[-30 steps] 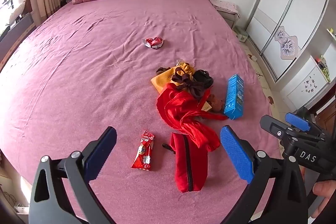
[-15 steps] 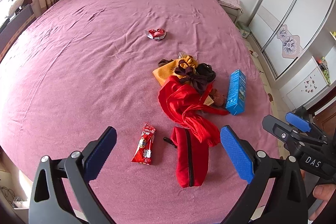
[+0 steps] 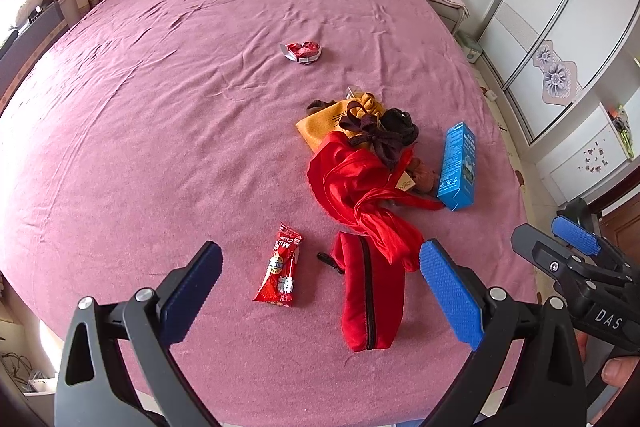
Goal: Collect trash
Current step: 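Move both tools toward the red candy wrapper and red cloth on the bed, then grasp the red Milk candy wrapper with the left tool while the right tool grasps the red cloth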
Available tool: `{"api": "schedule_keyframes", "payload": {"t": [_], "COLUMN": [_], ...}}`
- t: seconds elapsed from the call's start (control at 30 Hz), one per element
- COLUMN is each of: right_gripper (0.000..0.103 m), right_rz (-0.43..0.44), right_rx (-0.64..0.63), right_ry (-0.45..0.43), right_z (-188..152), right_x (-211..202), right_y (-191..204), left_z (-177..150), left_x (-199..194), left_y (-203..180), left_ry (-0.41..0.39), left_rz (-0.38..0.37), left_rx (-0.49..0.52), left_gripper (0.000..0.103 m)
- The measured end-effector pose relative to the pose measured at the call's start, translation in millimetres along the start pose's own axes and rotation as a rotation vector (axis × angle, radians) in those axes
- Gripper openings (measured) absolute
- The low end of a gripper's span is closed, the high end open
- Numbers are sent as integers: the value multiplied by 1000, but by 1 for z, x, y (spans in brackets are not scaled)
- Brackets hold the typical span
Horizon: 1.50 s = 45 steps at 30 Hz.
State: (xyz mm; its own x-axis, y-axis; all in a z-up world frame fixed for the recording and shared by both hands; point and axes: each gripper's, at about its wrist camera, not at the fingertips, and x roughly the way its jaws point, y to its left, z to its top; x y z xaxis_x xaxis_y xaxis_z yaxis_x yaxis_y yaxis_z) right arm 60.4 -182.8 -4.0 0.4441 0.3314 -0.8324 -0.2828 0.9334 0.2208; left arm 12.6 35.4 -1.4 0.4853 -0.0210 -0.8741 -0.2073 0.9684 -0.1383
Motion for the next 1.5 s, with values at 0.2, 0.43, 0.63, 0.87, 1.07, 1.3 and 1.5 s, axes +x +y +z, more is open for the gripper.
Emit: {"api": "schedule_keyframes", "payload": {"t": [0.2,0.43,0.63,0.87,1.07,1.3,1.5], "right_gripper": [94,94,94,94,94,94,94], "right_rz": [9,11,13,14,14,23,25], "right_rx": [10,15,24,27,24,24,20], "right_ry": [6,16,19,22,23,29,39], "right_z": [0,4,4,5,6,4,4], "right_x": [1,4,5,6,7,11,17], "right_y": [-1,-1,-3,-3,-3,-2,-1], "left_z": [-1,0,2,5,5,5,5], "left_x": [4,7,8,10,11,16,22], "left_y": [1,1,1,0,-1,-1,2], "left_ry": [16,26,30,35,41,51,66], "left_rz": [-7,-10,-13,-22,-24,-26,-28], "left_rx": [-10,-12,-11,-12,-12,-17,-23], "left_gripper": [99,99,99,99,99,99,99]}}
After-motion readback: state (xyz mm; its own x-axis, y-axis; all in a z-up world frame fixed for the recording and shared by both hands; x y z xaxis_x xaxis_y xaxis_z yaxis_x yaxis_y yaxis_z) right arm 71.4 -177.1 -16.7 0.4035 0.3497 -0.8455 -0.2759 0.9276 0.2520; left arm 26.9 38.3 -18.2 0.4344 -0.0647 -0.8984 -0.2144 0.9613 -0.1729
